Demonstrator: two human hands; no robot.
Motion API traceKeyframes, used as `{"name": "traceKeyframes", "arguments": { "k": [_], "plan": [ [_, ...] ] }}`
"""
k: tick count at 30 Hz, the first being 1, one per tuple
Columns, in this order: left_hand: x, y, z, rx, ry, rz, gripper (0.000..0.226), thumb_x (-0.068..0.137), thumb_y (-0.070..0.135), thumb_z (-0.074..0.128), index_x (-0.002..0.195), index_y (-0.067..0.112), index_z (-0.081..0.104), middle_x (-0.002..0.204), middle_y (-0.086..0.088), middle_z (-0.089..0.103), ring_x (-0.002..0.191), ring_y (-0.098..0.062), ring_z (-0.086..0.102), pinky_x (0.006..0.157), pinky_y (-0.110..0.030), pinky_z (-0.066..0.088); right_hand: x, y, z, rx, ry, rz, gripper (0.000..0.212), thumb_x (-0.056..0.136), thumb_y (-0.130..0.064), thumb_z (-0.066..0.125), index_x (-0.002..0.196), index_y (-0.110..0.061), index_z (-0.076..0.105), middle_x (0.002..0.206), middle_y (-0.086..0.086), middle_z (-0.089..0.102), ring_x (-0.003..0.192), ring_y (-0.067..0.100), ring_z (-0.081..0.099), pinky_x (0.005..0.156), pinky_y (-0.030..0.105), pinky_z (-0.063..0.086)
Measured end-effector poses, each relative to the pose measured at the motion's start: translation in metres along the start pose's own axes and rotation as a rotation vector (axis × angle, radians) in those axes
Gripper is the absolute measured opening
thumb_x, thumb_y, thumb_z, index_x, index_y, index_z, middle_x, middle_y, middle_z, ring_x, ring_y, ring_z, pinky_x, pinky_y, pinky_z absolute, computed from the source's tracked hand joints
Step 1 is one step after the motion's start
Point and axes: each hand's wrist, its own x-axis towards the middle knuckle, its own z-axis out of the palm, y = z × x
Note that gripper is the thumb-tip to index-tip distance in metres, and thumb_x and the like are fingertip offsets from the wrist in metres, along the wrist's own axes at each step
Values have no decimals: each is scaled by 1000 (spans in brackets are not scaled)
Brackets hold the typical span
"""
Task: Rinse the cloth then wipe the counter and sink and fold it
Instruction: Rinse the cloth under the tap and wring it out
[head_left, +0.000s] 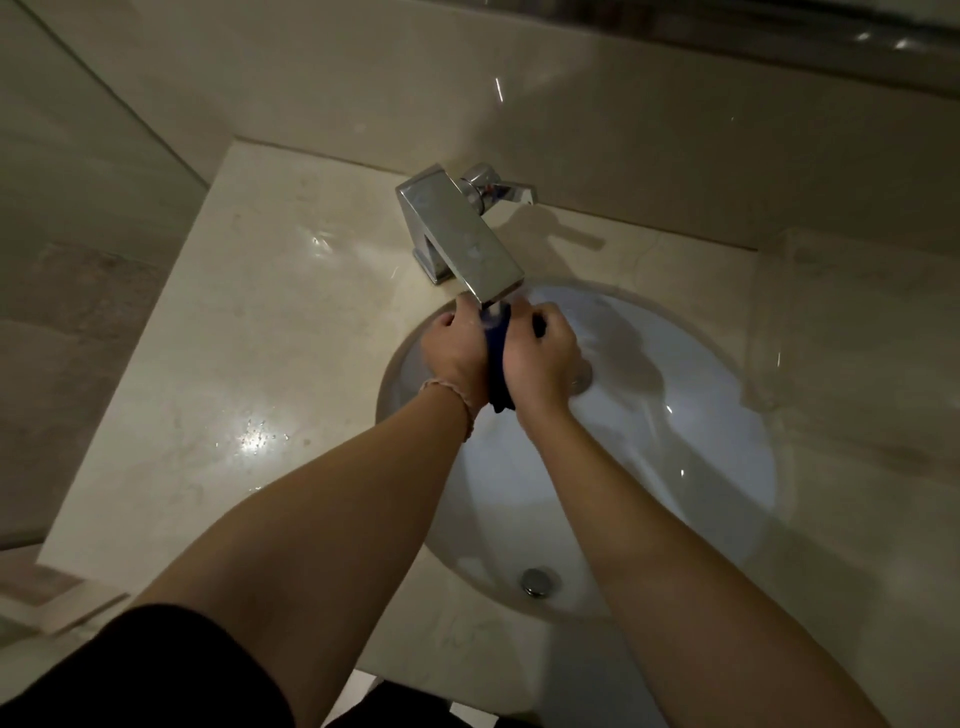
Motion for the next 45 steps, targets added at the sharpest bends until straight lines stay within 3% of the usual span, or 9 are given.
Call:
{"name": "traceKeyframes", "arguments": {
  "k": [5, 11, 16, 21, 27, 32, 36, 41, 45],
  "plan": [
    [4, 1, 6, -18, 12, 19, 30, 98, 31, 60, 78, 9, 61, 71, -4, 63, 68, -21, 58, 63, -31, 49, 24, 3, 3, -119, -88, 46, 32, 98, -48, 47, 105, -21, 62, 107, 4, 64, 96, 23, 58, 78, 33, 46],
    [1, -4, 2, 38, -215, 52, 14, 102, 19, 55, 99, 8, 63, 87, -5, 66, 78, -19, 62, 67, -30, 53, 8, 3, 12, 13, -44, 19, 25, 97, -44, 53, 88, -23, 61, 84, -6, 68, 81, 16, 65, 71, 35, 52],
    [0, 3, -2, 139, -317, 36, 25, 100, 45, 50, 91, 24, 60, 88, 3, 65, 80, -15, 63, 72, -35, 54, 8, -3, 12, -65, 39, -136, 20, 94, -32, 61, 82, -18, 67, 76, -8, 67, 71, 12, 62, 61, 26, 43],
    [-14, -6, 2, 82, -52, -32, 29, 93, 39, 67, 79, 15, 71, 80, -4, 76, 80, -24, 74, 76, -39, 63, 38, -2, -1, -177, -12, -71, 21, 90, -35, 63, 88, -18, 76, 85, 1, 74, 79, 20, 67, 63, 26, 44],
    [-7, 4, -6, 104, 69, -4, 35, 84, 43, 60, 67, 14, 66, 74, -11, 70, 78, -32, 68, 73, -44, 58, 10, -4, 8, -160, 44, -37, 33, 96, -33, 57, 66, -18, 59, 60, -8, 57, 57, 4, 53, 51, 24, 33],
    [-1, 7, -8, 159, -199, -20, 28, 101, 40, 49, 82, 24, 62, 85, 0, 66, 75, -16, 63, 80, -40, 54, -5, -6, 3, -168, 106, -67, 30, 98, -32, 56, 72, -16, 60, 60, -10, 54, 55, 1, 48, 52, 5, 34],
    [-7, -5, 1, 197, -115, -59, 30, 96, 34, 60, 87, 9, 74, 89, -11, 76, 84, -27, 72, 79, -44, 61, 28, -5, -1, -180, 95, 41, 26, 93, -32, 56, 71, -18, 62, 71, 0, 63, 68, 21, 60, 59, 28, 44],
    [5, 7, -5, 203, -24, 17, 30, 93, 26, 60, 68, 12, 63, 73, -6, 67, 67, -22, 58, 64, -33, 50, 18, -8, 11, -169, 72, 42, 31, 96, -33, 54, 73, -15, 63, 68, -4, 59, 63, 15, 54, 52, 22, 34],
    [12, 14, -15, 236, -154, 51, 30, 97, 38, 55, 73, 21, 60, 78, -2, 62, 70, -19, 57, 75, -37, 51, -7, -12, 17, -102, 39, -45, 35, 92, -22, 57, 58, -25, 50, 58, -6, 56, 56, 9, 52, 50, 26, 37]
  ]
}}
